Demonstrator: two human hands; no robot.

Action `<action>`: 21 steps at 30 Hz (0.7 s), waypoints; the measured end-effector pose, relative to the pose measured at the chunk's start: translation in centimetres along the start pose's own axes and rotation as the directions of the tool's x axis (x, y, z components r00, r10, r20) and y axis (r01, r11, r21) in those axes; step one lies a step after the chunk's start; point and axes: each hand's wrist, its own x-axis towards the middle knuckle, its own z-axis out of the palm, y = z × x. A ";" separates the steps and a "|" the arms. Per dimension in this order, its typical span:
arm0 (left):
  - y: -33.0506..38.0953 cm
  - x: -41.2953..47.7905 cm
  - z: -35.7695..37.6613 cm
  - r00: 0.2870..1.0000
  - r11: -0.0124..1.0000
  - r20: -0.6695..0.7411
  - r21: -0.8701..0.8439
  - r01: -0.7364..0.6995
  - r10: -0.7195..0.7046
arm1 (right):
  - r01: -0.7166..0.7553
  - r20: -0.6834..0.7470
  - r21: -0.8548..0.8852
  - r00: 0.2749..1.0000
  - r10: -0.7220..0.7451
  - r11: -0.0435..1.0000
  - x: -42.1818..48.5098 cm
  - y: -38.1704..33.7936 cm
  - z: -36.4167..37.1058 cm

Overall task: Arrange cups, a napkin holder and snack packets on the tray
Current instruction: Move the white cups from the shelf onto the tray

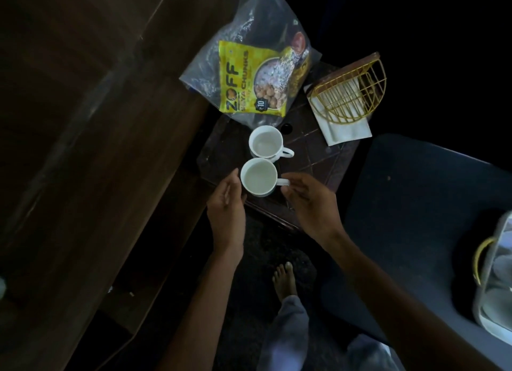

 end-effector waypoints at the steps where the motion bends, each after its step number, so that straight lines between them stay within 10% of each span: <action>1: 0.0 0.1 0.2 1.000 1.000 0.007 0.000 -0.005 0.005 | -0.003 -0.001 0.004 1.000 0.003 1.000 0.1 -0.1 0.2; 21: -0.1 -3.1 0.7 1.000 0.999 0.027 -0.045 0.015 -0.014 | 0.009 -0.091 0.052 0.996 -0.004 0.999 -3.1 -0.6 -1.7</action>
